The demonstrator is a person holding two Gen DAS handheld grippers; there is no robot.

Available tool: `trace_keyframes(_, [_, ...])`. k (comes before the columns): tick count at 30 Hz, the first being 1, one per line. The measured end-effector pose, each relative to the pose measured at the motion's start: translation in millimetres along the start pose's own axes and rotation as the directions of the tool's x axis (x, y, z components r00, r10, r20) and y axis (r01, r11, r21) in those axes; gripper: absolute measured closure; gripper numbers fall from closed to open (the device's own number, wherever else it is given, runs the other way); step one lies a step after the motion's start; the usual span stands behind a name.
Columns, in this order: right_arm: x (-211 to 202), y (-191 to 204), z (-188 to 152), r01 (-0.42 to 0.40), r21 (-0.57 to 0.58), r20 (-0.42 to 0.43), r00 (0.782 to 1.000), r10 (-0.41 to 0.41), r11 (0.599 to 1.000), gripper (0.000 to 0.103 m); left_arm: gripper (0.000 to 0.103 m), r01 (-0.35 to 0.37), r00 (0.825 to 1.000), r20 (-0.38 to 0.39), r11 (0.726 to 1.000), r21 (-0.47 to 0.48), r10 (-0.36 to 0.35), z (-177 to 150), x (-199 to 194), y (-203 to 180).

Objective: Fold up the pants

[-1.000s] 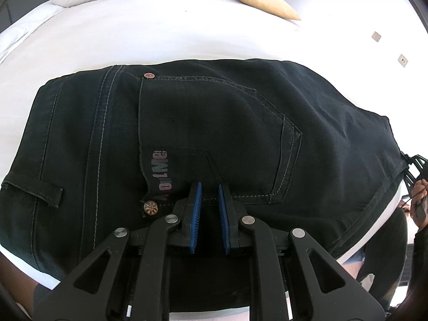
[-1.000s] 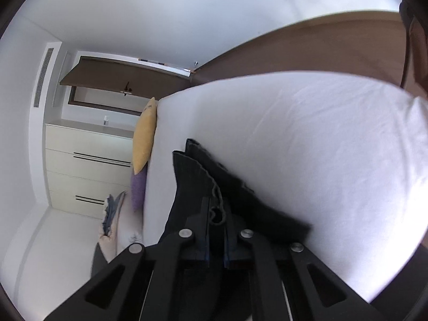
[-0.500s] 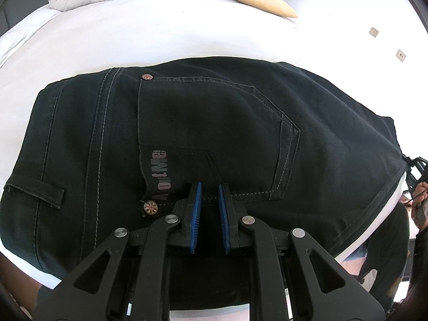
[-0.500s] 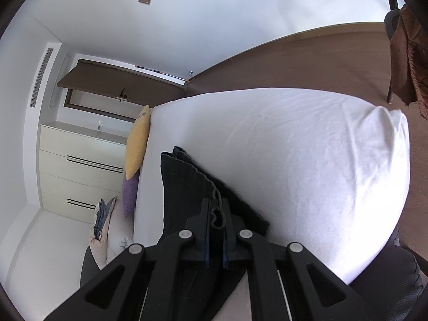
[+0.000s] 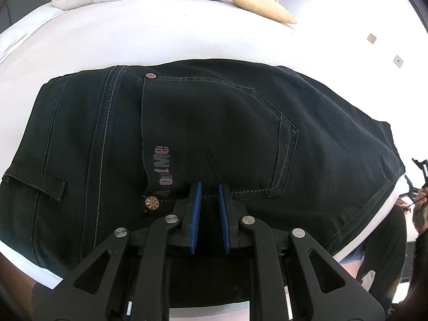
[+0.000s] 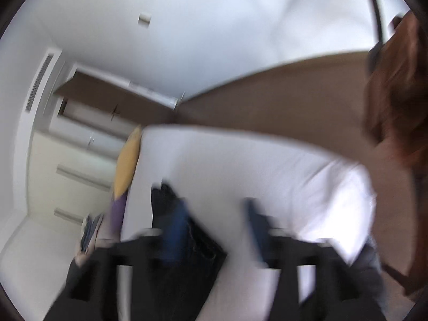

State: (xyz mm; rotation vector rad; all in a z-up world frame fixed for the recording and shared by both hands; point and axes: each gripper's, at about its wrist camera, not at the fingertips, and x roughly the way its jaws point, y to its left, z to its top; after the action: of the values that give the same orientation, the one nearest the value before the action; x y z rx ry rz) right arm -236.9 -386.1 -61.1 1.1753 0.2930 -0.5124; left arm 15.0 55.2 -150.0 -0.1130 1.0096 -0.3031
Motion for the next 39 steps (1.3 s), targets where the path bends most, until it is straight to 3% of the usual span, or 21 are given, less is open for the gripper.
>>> trace_keyframes(3, [-7, 42, -15, -0.06, -0.137, -0.118, 0.992, 0.044, 0.989, 0.039, 0.09, 0.0, 1.0, 0.007, 1.0, -0.006, 0.0, -3, -1, 2])
trace_keyframes(5, [0, 69, -46, -0.146, -0.186, -0.265, 0.96, 0.093, 0.972, 0.045, 0.09, 0.002, 1.0, 0.012, 1.0, -0.009, -0.002, -4, -3, 4])
trace_keyframes(6, [7, 81, -70, -0.197, -0.196, -0.365, 0.924, 0.115, 0.961, 0.047, 0.09, 0.002, 1.0, 0.013, 1.0, -0.01, -0.002, -5, -4, 4])
trace_keyframes(7, [17, 92, -102, -0.245, -0.178, -0.475, 0.87, 0.135, 0.953, 0.049, 0.09, -0.001, 1.0, 0.013, 1.0, -0.01, 0.001, -6, -5, 4])
trace_keyframes(12, [52, 114, -220, -0.312, -0.021, -0.751, 0.632, 0.191, 0.95, 0.049, 0.09, -0.014, 1.0, -0.001, 1.0, 0.024, 0.014, -7, -10, 0])
trace_keyframes(14, [61, 123, -257, -0.313, -0.018, -0.812, 0.558, 0.168, 0.95, 0.049, 0.09, -0.006, 1.0, -0.003, 1.0, 0.028, 0.007, -9, -13, 1])
trace_keyframes(17, [69, 130, -295, -0.312, -0.023, -0.872, 0.472, 0.133, 0.95, 0.049, 0.09, 0.006, 1.0, -0.001, 1.0, 0.019, -0.006, -12, -16, 4])
trace_keyframes(20, [76, 128, -315, -0.282, -0.05, -0.896, 0.436, 0.081, 0.958, 0.049, 0.09, 0.009, 1.0, -0.001, 1.0, 0.019, -0.009, -14, -18, 6])
trace_keyframes(28, [89, 137, -330, -0.274, -0.018, -0.898, 0.427, 0.105, 0.962, 0.049, 0.09, 0.021, 1.0, -0.006, 0.999, 0.028, -0.021, -14, -18, 7])
trace_keyframes(33, [105, 141, -340, -0.279, -0.002, -0.917, 0.384, 0.11, 0.96, 0.053, 0.09, 0.018, 1.0, -0.011, 0.999, 0.039, -0.018, -18, -20, 6])
trace_keyframes(37, [115, 149, -350, -0.293, -0.036, -0.931, 0.356, 0.074, 0.955, 0.071, 0.09, 0.016, 1.0, -0.016, 0.998, 0.053, -0.015, -22, -23, 7])
trace_keyframes(39, [115, 149, -352, -0.301, -0.074, -0.93, 0.366, 0.043, 0.951, 0.091, 0.09, 0.016, 1.0, -0.018, 0.998, 0.057, -0.015, -22, -24, 6])
